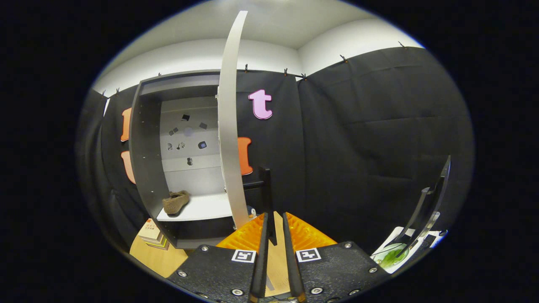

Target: Open the shoe cabinet door, grab the shoes and put them into the shoe cabinet, then close the shoe cabinet door.

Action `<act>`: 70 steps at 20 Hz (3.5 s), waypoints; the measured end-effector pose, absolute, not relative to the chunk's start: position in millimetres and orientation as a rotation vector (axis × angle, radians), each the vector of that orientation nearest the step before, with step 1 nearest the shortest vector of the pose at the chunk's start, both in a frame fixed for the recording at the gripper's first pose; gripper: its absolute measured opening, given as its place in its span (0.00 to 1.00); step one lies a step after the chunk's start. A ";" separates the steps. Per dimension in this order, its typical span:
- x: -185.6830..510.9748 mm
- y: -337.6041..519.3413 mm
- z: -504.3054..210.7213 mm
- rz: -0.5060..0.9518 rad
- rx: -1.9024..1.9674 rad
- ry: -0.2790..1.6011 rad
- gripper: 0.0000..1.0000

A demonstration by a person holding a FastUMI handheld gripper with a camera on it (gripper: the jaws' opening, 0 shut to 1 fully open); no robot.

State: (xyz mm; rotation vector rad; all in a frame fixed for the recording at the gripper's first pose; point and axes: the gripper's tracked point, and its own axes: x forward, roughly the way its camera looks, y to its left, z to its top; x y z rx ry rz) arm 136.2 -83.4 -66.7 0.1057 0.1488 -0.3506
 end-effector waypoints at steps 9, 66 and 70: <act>119.5 -45.8 -44.5 -0.302 0.106 0.112 0.21; 244.3 236.0 -550.5 0.153 0.199 0.889 0.11; 244.7 233.1 -545.9 0.162 0.149 0.891 0.03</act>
